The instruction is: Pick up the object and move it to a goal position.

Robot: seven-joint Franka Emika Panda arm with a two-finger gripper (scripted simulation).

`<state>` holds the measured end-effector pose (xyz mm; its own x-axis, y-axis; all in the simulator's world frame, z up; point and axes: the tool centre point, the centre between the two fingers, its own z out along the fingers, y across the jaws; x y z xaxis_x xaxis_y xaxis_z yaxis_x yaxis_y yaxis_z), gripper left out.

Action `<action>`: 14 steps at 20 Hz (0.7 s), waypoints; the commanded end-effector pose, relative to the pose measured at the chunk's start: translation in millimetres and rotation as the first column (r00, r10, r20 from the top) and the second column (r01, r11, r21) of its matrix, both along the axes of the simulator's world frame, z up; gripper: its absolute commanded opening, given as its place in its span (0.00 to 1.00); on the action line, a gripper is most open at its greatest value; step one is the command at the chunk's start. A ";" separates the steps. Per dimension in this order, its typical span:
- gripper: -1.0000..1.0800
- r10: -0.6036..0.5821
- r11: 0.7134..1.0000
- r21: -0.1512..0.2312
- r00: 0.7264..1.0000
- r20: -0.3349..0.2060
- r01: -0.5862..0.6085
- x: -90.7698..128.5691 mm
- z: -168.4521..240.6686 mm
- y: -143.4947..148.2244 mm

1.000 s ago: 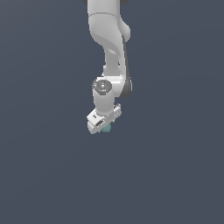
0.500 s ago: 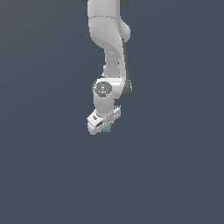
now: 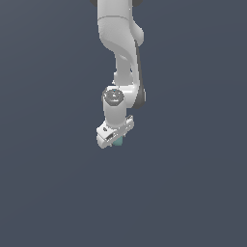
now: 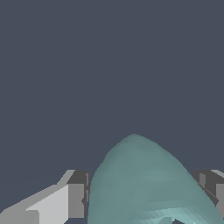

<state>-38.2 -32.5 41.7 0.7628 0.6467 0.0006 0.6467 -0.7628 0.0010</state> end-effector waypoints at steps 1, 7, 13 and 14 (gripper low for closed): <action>0.00 0.001 1.000 0.000 1.000 0.001 -0.001 0.8 6.5 3.3; 0.00 0.001 1.000 0.000 1.000 0.001 -0.001 3.4 38.4 19.1; 0.00 0.001 1.000 -0.001 1.000 0.001 -0.001 7.7 89.5 45.2; 0.00 0.001 1.000 -0.001 1.000 0.001 -0.001 8.5 99.7 50.2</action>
<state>-30.7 10.1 126.3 0.7622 0.6473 0.0003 0.6473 -0.7622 0.0014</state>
